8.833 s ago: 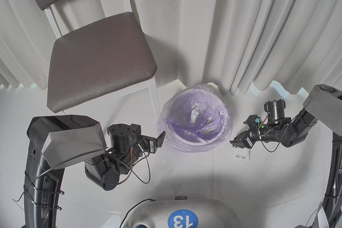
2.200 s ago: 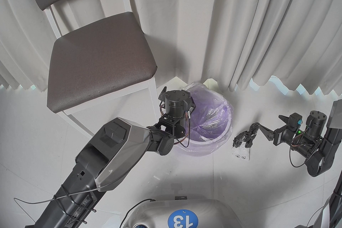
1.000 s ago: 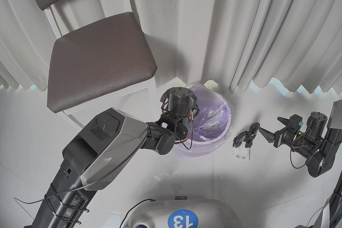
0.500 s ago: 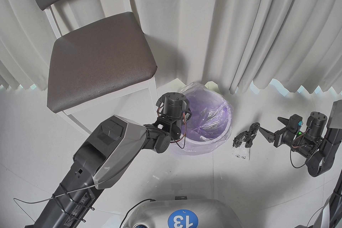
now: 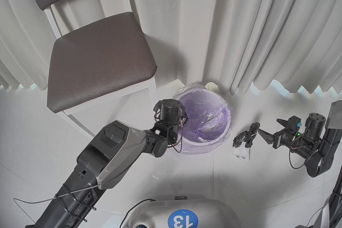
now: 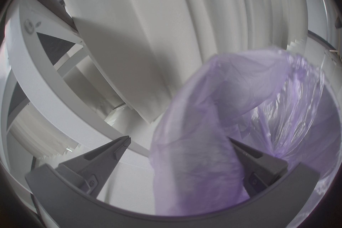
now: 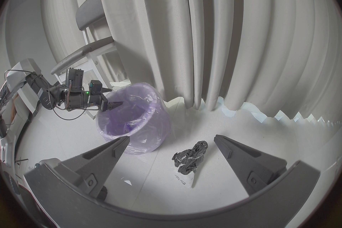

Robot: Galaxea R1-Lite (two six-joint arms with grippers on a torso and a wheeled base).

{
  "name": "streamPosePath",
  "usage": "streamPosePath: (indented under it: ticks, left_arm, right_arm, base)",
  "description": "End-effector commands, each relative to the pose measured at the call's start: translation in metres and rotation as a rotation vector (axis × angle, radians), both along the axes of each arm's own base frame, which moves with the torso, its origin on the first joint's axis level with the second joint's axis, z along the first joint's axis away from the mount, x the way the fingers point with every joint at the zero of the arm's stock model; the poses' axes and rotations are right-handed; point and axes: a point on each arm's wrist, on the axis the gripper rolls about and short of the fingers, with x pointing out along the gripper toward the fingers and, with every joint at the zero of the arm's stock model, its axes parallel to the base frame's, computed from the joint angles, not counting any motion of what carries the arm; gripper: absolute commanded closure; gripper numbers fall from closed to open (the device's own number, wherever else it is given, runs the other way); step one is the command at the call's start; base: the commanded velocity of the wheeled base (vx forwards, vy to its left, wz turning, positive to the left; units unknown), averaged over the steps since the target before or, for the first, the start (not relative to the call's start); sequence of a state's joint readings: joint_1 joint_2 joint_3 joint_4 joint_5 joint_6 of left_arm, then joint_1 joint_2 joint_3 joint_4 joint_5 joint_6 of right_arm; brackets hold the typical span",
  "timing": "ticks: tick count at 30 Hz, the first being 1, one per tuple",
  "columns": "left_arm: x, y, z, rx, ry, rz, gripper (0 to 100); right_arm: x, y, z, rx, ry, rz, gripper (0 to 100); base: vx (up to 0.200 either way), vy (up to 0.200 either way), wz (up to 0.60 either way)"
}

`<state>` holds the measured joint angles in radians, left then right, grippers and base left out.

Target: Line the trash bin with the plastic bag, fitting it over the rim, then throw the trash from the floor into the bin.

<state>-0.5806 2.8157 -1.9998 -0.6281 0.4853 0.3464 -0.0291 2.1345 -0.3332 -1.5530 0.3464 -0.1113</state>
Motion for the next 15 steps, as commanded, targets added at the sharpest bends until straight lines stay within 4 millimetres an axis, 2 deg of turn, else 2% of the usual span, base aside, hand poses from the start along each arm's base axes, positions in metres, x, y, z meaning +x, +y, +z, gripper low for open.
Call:
streamPosePath:
  ticks: [1, 3, 7, 8, 10, 15]
  left_arm:
    - [-0.003, -0.005, 0.016, -0.027, -0.035, -0.007, 0]
    - [-0.007, -0.01, 0.035, -0.05, -0.062, -0.017, 0]
    - [-0.017, -0.02, 0.054, -0.102, -0.08, -0.036, 0]
    - [-0.025, -0.028, 0.071, -0.147, -0.094, -0.051, 0]
    - [-0.029, -0.029, 0.075, -0.153, -0.088, -0.056, 0]
    - [-0.051, -0.021, 0.082, -0.14, -0.007, -0.062, 0]
  right_arm:
    - [0.0, 0.0, 0.0, -0.001, -0.012, 0.0, 0]
    - [0.0, 0.0, 0.0, -0.001, -0.009, 0.002, 0]
    - [-0.002, 0.002, 0.002, 0.0, -0.015, 0.006, 0]
    - [-0.002, 0.004, 0.003, 0.005, -0.013, 0.011, 0]
    - [-0.002, 0.004, 0.004, 0.006, -0.019, 0.013, 0]
    - [0.007, 0.027, 0.011, 0.01, -0.041, 0.078, 0]
  base:
    - [0.0, 0.0, 0.0]
    - [0.0, 0.0, 0.0]
    - [0.0, 0.0, 0.0]
    - [0.0, 0.0, 0.0]
    - [0.0, 0.0, 0.0]
    - [0.0, 0.0, 0.0]
